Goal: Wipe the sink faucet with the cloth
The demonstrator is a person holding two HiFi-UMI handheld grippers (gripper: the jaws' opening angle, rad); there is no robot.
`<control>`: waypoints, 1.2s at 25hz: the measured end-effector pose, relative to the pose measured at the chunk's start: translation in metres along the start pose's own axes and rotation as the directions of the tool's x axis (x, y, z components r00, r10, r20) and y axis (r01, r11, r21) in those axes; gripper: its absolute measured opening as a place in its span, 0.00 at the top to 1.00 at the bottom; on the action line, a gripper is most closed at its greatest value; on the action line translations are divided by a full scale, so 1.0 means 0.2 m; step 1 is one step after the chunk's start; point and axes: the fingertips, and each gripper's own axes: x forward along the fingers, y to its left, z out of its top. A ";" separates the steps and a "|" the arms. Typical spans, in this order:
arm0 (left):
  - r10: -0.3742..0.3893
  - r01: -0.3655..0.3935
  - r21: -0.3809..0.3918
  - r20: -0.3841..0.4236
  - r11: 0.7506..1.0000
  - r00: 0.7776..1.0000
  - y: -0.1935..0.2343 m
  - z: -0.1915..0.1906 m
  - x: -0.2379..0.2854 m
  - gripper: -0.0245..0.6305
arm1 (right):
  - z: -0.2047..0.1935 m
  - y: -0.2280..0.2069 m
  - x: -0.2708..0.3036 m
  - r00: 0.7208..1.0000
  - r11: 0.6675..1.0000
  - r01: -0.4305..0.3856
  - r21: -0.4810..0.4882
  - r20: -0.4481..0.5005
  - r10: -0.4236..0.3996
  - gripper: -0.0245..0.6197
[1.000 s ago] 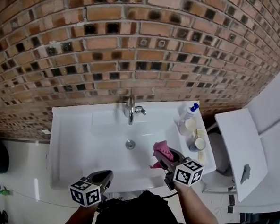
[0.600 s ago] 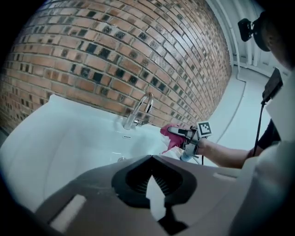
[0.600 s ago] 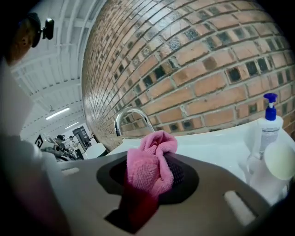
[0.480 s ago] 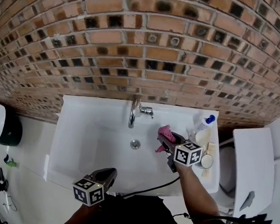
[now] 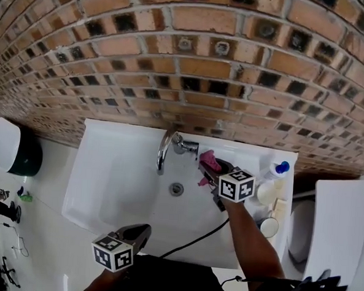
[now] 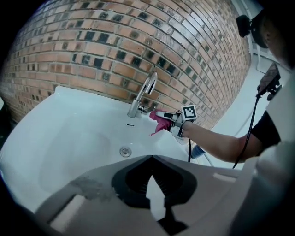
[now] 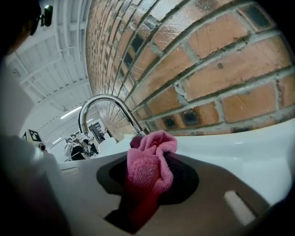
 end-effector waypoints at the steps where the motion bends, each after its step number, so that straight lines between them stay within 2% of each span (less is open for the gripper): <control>1: 0.014 -0.014 -0.011 0.005 1.000 1.000 0.01 0.01 0.00 0.96 | 0.00 -0.02 0.03 1.000 1.000 -0.004 -0.015 -0.014 0.004 0.75; 9: 0.064 -0.064 -0.050 -0.009 0.997 0.998 0.00 0.06 0.08 0.96 | -0.05 -0.13 0.20 0.987 0.980 -0.045 -0.192 -0.159 0.015 0.75; 13: 0.073 -0.074 -0.085 -0.009 0.994 0.997 0.01 0.10 0.13 0.96 | -0.07 -0.17 0.24 0.973 0.924 -0.026 -0.381 -0.223 -0.064 0.75; 18: 0.060 -0.062 -0.102 -0.020 0.993 0.998 -0.01 0.12 0.19 0.96 | -0.05 -0.14 0.26 0.965 0.866 -0.065 -0.495 -0.253 -0.073 0.76; 21: 0.047 -0.049 -0.102 -0.023 0.994 0.999 -0.03 0.13 0.22 0.96 | -0.05 -0.12 0.26 0.958 0.819 -0.080 -0.569 -0.271 -0.095 0.76; 24: 0.036 -0.038 -0.097 -0.022 0.995 0.999 -0.05 0.14 0.23 0.96 | -0.04 -0.11 0.25 0.953 0.786 -0.083 -0.613 -0.278 -0.116 0.76; 30: 0.045 -0.043 -0.100 0.018 0.994 0.999 -0.04 0.13 0.16 0.96 | -0.03 -0.05 0.21 0.952 0.755 -0.076 -0.651 -0.273 -0.139 0.76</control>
